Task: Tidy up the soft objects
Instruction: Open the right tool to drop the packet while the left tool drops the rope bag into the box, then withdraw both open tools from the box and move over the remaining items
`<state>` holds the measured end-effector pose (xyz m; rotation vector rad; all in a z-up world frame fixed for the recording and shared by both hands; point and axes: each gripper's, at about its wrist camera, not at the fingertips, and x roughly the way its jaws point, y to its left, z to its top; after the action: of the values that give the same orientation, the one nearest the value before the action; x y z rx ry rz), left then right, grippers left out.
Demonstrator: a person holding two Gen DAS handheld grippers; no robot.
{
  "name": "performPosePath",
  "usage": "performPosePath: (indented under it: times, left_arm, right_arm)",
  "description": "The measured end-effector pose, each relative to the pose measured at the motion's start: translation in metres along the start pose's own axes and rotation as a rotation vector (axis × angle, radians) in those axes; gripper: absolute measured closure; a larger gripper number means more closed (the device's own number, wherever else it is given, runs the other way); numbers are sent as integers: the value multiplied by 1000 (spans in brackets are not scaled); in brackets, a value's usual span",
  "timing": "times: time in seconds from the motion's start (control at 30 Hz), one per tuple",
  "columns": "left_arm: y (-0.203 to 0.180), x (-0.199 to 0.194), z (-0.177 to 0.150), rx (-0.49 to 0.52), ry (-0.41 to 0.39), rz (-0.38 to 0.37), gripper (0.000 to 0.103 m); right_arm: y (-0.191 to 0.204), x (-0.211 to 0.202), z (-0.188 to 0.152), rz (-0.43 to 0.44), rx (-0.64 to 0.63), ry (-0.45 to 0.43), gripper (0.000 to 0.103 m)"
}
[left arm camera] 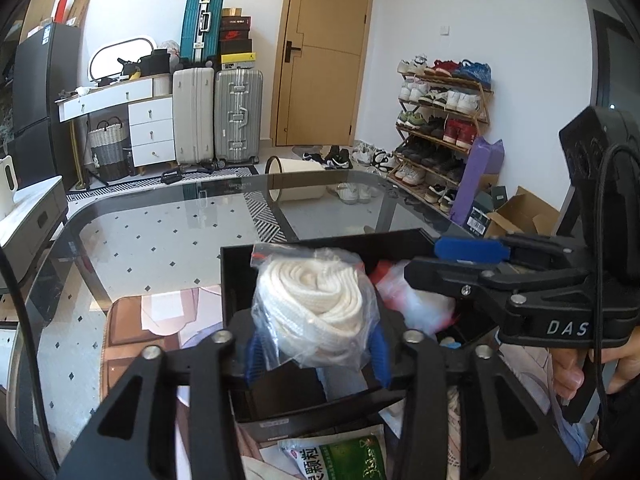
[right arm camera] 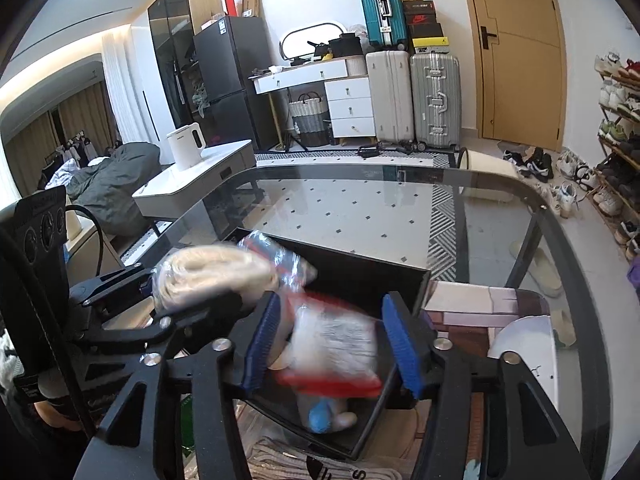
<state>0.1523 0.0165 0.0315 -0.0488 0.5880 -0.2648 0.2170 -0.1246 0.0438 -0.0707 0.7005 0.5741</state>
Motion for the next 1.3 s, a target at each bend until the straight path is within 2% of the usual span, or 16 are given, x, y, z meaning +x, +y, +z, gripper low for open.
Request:
performPosePath:
  times: [0.07,0.13,0.17,0.2,0.23,0.27,0.3,0.33,0.47,0.97,1.3]
  left_arm:
    - [-1,-2,0,-6,3,-7,41]
    - [1,-6,0,-10,7,-2,38]
    - [1,-9,0,-11,5,2,36]
    - [3,-12,0,-13,1,4,28]
    - [3,-15,0,-15,-3,11,14]
    - [3,-21,0,-19,-19,24,5]
    - [4,-26,0,-23,-38,35,2]
    - [4,-31,0,-25,-53,43,0]
    - [7,-46,-5,-33,-57,66,0]
    - [9,-84,-49,-41,-9,118,0]
    - [4,-95,-75,-34,36,107,0]
  right_arm:
    - [-1,-4,-1,4,-2,-2,46]
    - [-1,-9,-3,-6,-8,-4,42]
    - [-1,-12,-4,-8,-11,-6,36]
    - [0,-16,-6,-9,-11,-11,33]
    - [-1,-19,-7,-9,-9,-13,27]
    - [-1,-22,-10,-9,-6,-15,18]
    - [-2,-26,-12,-8,-2,-15,9]
    - [-1,-29,-14,-5,0,-13,6]
    - [-1,-43,-25,-5,-3,-12,1]
    - [-5,-78,-66,-24,26,0,1]
    - [6,-90,-88,-22,7,15,1]
